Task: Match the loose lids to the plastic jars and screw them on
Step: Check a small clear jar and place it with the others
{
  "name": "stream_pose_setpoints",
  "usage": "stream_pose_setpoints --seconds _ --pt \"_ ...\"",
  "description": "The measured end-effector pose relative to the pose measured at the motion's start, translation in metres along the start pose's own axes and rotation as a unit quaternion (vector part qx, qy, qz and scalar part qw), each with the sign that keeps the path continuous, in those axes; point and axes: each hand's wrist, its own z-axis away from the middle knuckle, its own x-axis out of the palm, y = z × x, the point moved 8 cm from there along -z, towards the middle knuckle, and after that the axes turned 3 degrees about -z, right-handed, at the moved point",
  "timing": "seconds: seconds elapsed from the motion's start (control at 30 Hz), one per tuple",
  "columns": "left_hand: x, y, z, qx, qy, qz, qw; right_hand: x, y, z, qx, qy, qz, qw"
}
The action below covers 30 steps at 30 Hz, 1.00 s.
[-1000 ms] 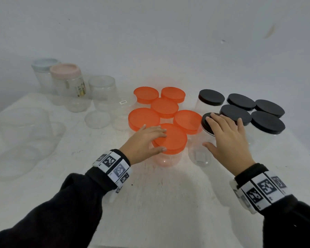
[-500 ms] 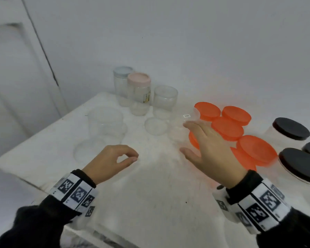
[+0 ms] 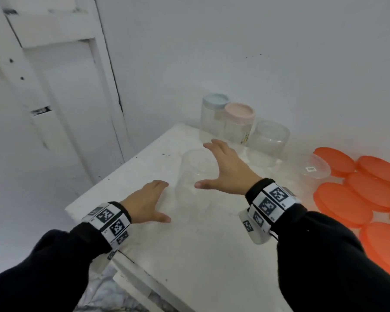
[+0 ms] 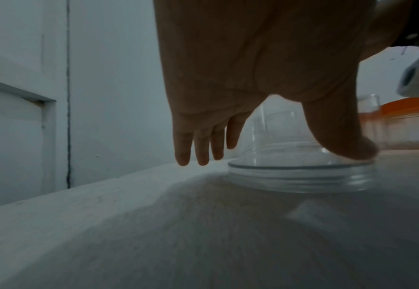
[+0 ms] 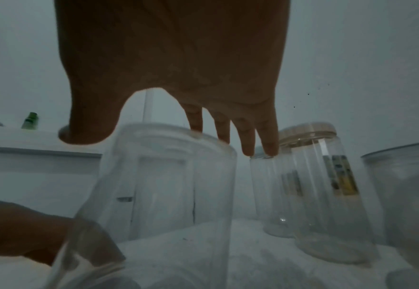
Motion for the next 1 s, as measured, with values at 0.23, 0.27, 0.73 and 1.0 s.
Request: stream_pose_setpoints --seconds 0.23,0.27,0.73,1.0 --pt "0.007 0.003 -0.016 0.058 -0.069 -0.005 0.996 0.021 0.001 -0.024 0.045 -0.028 -0.013 0.999" --pt "0.009 0.002 -0.017 0.06 -0.074 -0.005 0.995 0.019 0.002 -0.023 0.047 -0.019 -0.014 0.999" --pt "0.022 0.028 -0.032 0.122 -0.113 -0.094 0.982 -0.024 0.049 0.024 0.073 0.099 -0.042 0.992" --pt "0.017 0.025 -0.037 0.101 -0.105 -0.07 0.987 -0.012 0.06 0.045 0.101 0.114 -0.13 0.98"
